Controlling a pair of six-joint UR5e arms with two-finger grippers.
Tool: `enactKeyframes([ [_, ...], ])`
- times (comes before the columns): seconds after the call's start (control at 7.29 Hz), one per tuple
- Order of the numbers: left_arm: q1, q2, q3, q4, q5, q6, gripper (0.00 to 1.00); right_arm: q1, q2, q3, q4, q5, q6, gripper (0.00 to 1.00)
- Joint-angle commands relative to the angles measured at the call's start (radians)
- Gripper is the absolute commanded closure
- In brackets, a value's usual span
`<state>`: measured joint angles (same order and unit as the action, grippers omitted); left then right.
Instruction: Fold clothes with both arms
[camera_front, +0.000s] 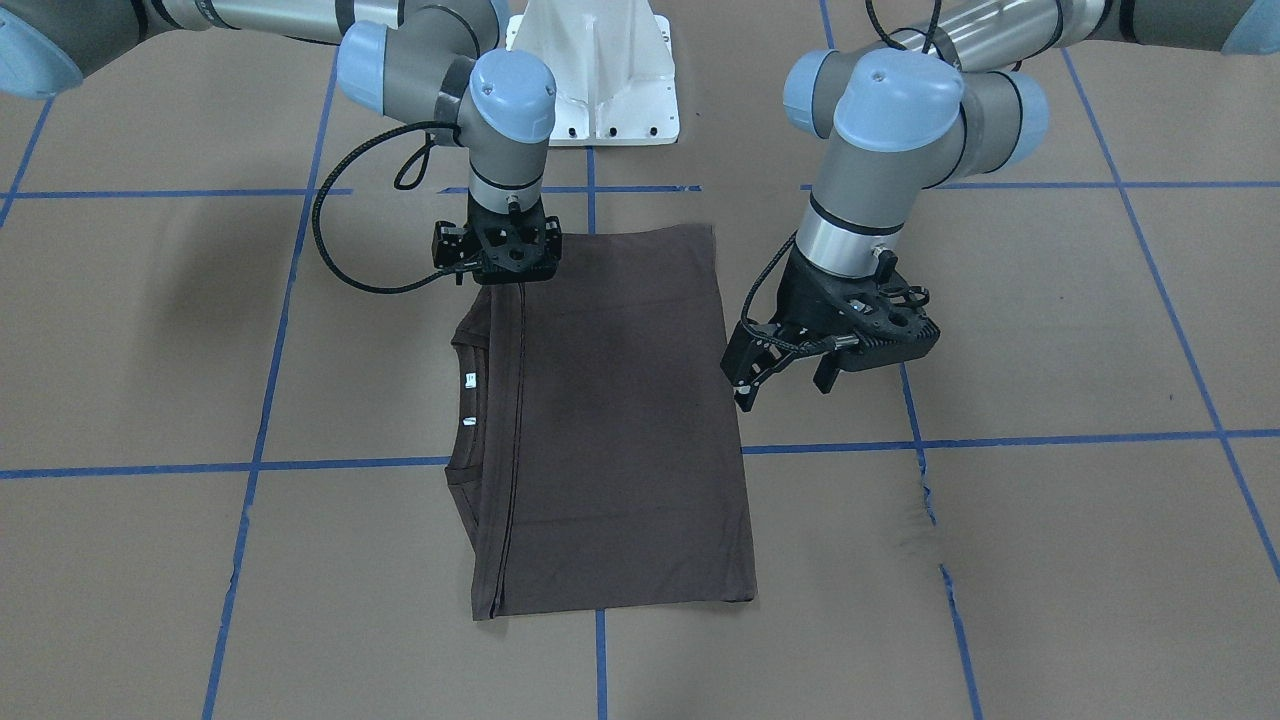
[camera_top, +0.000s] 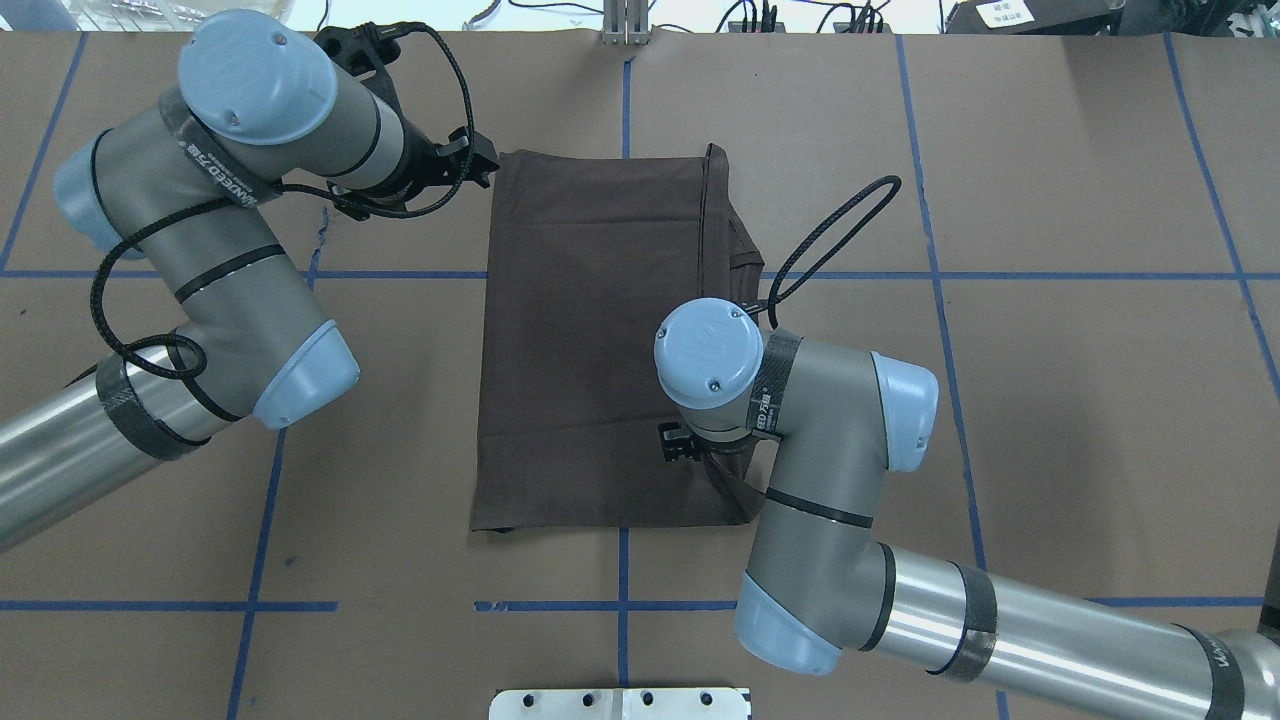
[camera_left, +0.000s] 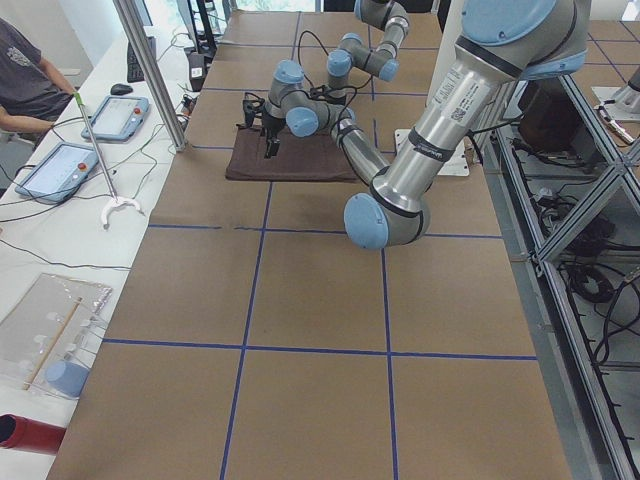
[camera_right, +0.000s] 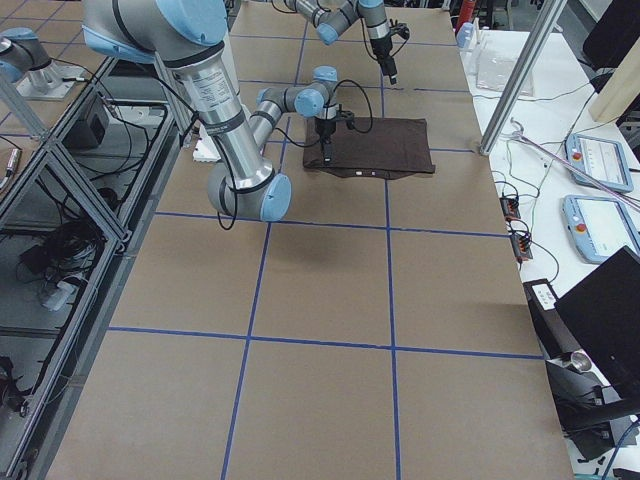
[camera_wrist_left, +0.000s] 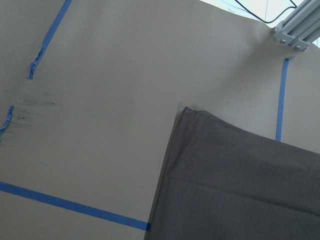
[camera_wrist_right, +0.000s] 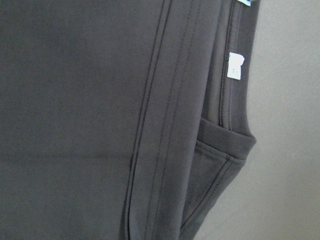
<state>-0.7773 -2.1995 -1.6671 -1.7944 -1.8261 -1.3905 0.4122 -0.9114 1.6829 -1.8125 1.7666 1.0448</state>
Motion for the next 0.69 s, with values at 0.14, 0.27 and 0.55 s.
enactKeyframes([
  [0.14,0.000,0.000,0.000,0.003,0.001,0.001,0.00,-0.001,-0.004,-0.009,-0.004,0.011,0.001,0.00],
  [0.27,0.000,0.000,0.000,0.003,0.001,0.001,0.00,-0.001,-0.006,-0.009,-0.004,0.013,0.001,0.00],
  [0.55,0.000,0.000,-0.002,0.003,-0.001,0.001,0.00,-0.003,-0.015,-0.009,-0.004,0.013,0.001,0.00],
])
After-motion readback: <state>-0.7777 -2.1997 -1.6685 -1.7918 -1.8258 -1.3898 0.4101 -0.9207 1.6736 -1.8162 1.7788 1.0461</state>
